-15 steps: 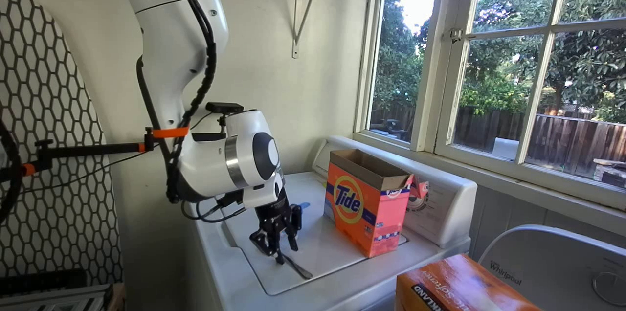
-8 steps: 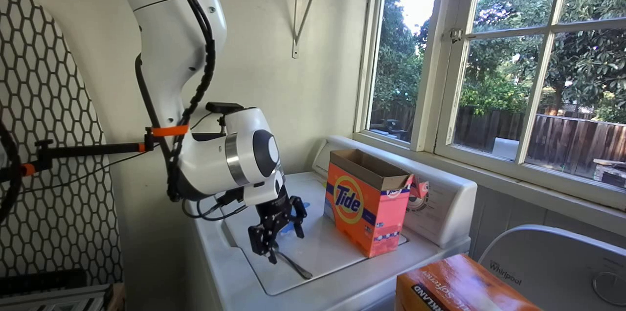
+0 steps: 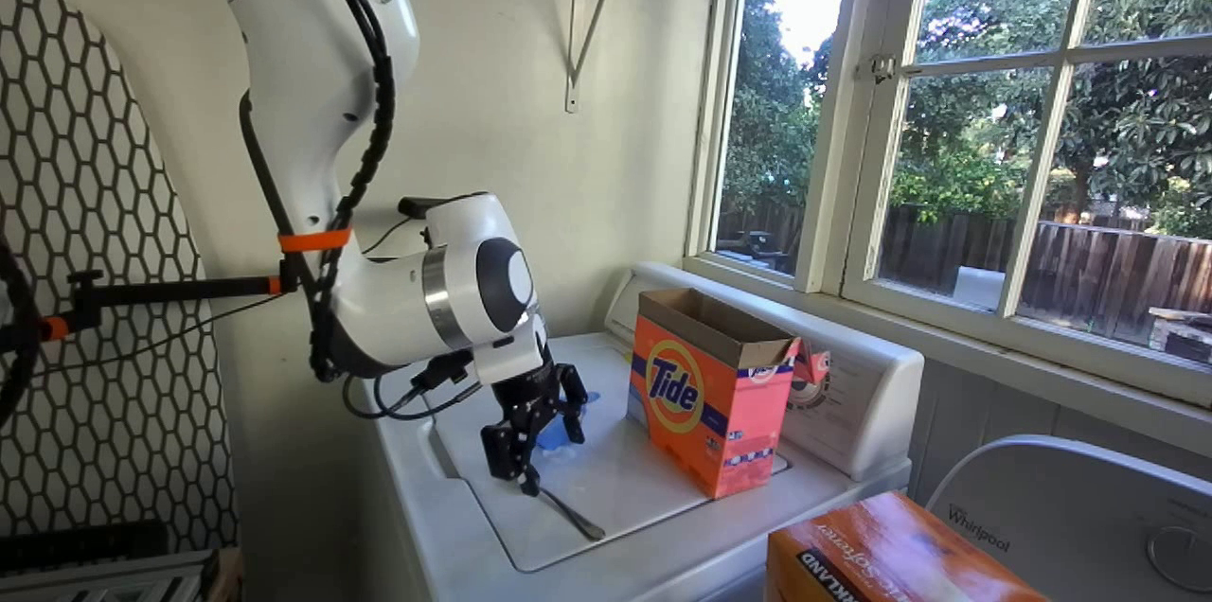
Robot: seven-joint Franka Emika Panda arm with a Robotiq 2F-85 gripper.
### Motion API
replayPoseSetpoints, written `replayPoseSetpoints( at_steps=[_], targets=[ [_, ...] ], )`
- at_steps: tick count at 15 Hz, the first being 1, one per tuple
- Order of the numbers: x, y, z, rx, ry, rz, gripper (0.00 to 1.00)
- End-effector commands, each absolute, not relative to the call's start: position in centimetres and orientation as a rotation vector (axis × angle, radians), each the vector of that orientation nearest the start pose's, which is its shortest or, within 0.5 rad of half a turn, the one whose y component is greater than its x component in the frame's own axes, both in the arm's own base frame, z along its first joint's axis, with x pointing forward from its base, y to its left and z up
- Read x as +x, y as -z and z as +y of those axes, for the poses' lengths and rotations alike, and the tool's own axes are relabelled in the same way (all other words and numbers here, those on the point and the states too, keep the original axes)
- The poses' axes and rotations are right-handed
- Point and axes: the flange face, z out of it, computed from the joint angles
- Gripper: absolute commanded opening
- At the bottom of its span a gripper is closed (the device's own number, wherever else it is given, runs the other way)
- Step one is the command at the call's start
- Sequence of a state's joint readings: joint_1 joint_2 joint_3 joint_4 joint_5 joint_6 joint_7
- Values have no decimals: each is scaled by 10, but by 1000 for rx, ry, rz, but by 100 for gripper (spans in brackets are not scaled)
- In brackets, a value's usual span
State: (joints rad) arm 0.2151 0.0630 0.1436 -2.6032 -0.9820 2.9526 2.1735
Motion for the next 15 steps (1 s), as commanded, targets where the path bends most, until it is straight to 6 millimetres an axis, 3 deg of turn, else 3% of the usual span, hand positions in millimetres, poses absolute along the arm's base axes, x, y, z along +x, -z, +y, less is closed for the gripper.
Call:
replayPoseSetpoints(
  at_steps=[1, 7, 15],
  targets=[
    [382, -249, 200, -2766, 500, 1064, 100],
    [388, -262, 206, -2945, 436, 807, 100],
    [402, -327, 198, -3075, 384, 632, 100]
  ],
)
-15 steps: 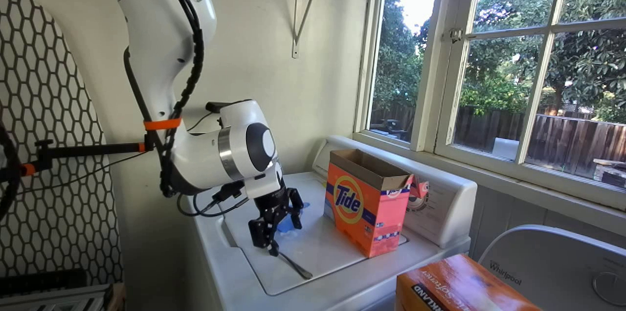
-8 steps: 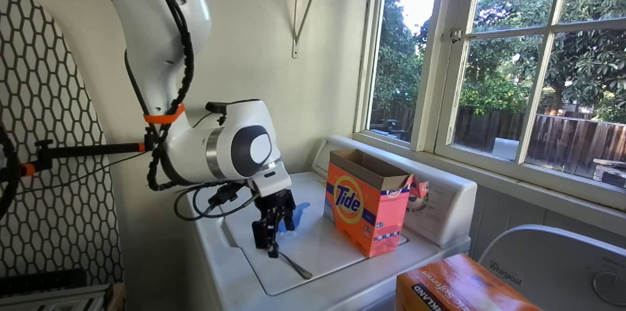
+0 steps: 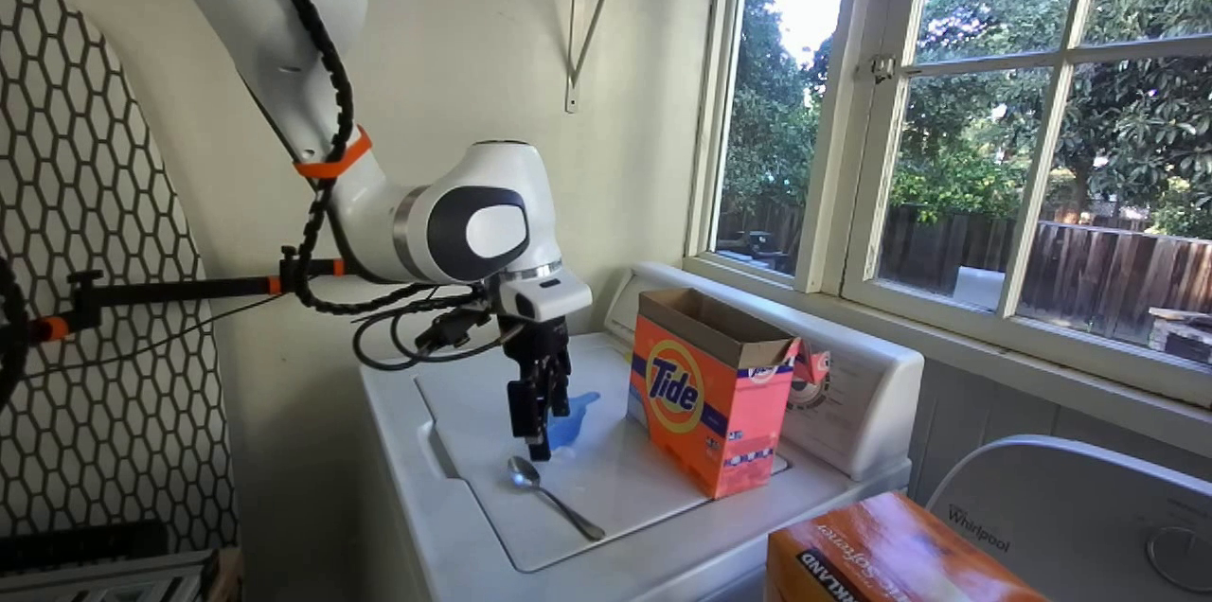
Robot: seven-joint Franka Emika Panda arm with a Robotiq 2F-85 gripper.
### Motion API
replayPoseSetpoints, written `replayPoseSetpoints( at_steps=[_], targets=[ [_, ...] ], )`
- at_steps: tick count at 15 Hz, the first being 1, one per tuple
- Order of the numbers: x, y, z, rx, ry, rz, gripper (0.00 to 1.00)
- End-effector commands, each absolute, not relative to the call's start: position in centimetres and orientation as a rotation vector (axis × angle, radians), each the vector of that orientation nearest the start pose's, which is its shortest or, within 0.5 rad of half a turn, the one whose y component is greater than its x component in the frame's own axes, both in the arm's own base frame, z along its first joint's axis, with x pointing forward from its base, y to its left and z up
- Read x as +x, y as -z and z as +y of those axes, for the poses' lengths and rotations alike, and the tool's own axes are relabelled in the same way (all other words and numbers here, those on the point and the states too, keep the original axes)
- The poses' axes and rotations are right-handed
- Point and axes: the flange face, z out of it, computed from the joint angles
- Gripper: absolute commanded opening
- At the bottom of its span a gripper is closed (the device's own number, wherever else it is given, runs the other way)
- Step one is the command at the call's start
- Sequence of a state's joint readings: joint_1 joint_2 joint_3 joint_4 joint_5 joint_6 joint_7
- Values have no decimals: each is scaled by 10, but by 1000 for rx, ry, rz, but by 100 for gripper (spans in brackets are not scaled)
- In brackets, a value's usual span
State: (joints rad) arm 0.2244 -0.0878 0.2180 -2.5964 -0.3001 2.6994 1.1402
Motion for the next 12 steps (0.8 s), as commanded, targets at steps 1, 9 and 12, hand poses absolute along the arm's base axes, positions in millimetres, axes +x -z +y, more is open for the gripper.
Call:
replayPoseSetpoints(
  at_steps=[1, 9, 12],
  targets=[
    [403, -333, 196, -3087, 387, 619, 100],
    [407, -345, 195, -3108, 420, 577, 100],
    [407, -344, 194, -3109, 417, 579, 100]
  ],
)
